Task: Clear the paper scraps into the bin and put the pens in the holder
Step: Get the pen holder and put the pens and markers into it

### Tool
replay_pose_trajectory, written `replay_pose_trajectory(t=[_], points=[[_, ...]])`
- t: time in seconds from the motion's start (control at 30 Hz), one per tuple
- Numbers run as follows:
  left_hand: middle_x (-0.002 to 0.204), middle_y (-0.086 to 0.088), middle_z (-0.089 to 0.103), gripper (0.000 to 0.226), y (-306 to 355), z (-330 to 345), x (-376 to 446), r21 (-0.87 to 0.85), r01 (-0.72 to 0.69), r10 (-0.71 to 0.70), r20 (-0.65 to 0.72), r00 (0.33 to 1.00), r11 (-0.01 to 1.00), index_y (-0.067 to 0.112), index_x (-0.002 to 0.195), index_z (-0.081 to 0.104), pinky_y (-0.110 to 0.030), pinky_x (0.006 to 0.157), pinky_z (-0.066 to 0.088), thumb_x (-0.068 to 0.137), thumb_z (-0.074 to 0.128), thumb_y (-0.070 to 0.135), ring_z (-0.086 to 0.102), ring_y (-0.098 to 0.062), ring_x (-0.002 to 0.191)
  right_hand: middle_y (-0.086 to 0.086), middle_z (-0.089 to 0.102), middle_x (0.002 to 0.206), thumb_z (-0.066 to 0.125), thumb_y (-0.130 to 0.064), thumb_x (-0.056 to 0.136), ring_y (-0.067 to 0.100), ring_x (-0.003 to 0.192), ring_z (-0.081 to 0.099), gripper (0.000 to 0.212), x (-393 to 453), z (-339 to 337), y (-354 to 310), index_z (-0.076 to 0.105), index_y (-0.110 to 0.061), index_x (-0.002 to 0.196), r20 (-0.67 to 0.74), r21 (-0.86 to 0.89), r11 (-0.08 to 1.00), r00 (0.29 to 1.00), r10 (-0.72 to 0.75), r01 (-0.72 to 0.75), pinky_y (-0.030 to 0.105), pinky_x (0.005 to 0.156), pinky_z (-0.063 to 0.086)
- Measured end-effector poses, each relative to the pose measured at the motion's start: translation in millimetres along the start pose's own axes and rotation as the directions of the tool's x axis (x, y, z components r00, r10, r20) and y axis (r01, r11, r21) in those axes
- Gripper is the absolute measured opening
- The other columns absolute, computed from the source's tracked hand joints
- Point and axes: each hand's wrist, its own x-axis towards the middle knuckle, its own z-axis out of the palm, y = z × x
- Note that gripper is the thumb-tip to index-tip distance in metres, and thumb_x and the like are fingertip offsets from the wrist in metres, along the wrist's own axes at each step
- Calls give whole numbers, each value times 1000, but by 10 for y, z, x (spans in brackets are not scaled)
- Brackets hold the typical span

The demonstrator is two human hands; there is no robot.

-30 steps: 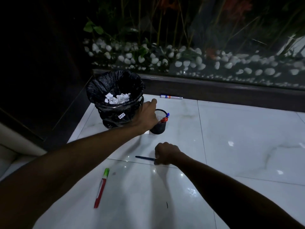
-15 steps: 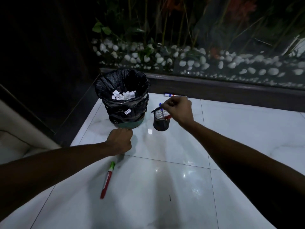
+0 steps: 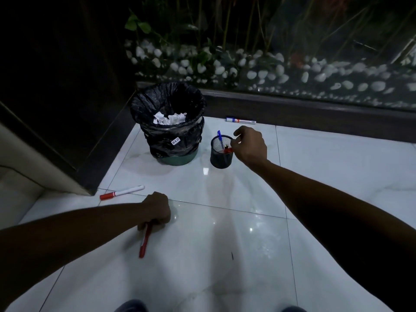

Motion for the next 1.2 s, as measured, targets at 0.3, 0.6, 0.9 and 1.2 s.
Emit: replay_pose_trajectory(t=[0.3,0.6,0.9,1.2], points=[[114,-19,55,32,346,-603,57,-139,-396,294,-461,837,908,3,100,52,-37,74,49,74,70,6,59,-37,104,4,71,118,68,-20,92,20,99,66,33,-115,9,178,64,-16,124,-15,-61,995,997,79,-80,32,78,56],[99,-10,39,33,965,-1721,-432,-70,-621,379,-737,560,781,5,102,51,-40,64,44,73,65,-4,44,-25,86,5,71,119,66,-16,94,23,100,67,32,-155,4,241,63,-16,125,30,-117,984,990,138,-133,33,80,56],[105,-18,52,38,1180,-1846,-112,12,-575,387,-752,534,818,8,108,49,-38,61,40,76,64,-6,56,-36,87,5,70,120,65,-14,94,23,100,67,30,-97,47,259,63,-15,124,21,-110,984,989,143,-140,31,77,53],[91,-9,65,28,744,-1322,164,349,-624,621,-729,288,699,14,106,46,-42,61,51,83,61,22,63,-35,78,5,69,106,67,-24,91,22,88,63,23,-88,194,280,64,-13,111,48,-117,981,986,160,-153,31,72,52]])
